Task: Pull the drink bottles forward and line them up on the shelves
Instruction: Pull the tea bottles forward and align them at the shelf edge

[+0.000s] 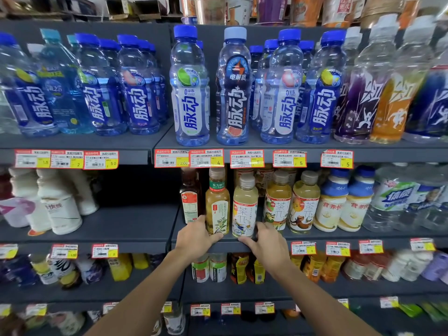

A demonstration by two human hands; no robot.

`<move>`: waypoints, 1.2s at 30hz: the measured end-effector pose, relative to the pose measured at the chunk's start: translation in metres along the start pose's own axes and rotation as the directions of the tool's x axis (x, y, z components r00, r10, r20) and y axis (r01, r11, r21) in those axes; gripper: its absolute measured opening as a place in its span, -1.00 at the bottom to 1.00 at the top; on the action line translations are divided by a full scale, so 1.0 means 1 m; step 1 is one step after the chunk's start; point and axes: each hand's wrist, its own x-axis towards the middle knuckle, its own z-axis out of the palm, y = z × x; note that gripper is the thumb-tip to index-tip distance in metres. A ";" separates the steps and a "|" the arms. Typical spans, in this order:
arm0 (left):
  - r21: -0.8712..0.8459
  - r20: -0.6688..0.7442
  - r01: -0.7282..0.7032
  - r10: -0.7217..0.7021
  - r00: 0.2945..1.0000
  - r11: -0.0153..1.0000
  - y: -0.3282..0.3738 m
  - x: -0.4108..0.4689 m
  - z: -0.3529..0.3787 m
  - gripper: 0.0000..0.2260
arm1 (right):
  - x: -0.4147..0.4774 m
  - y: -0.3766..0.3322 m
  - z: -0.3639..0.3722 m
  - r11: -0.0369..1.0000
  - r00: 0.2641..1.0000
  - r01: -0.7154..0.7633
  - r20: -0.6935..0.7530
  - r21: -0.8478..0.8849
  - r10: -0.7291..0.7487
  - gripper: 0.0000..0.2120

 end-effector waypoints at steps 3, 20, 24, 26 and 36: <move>0.018 0.022 0.008 -0.008 1.000 1.000 -0.001 0.004 0.000 -0.50 | 0.006 0.004 -0.002 0.999 0.999 0.039 0.013 0.008 -0.039 -0.50; 0.022 0.103 -0.058 0.056 0.993 0.998 -0.003 0.018 -0.002 -0.55 | 0.019 0.011 -0.012 0.970 0.991 0.131 0.066 -0.206 -0.119 -0.50; 0.020 0.101 -0.070 0.067 0.993 0.997 0.000 0.019 -0.001 -0.52 | 0.020 0.022 -0.011 0.968 0.988 0.151 0.070 -0.202 -0.140 -0.51; 0.026 0.096 -0.069 0.066 0.993 0.997 0.002 0.019 0.001 -0.50 | 0.020 0.025 -0.010 0.957 0.984 0.175 0.067 -0.232 -0.164 -0.47; 0.019 0.074 -0.068 0.066 0.995 0.998 0.010 0.019 0.004 -0.50 | 0.016 0.005 0.004 0.988 0.997 0.019 -0.078 -0.153 -0.031 -0.40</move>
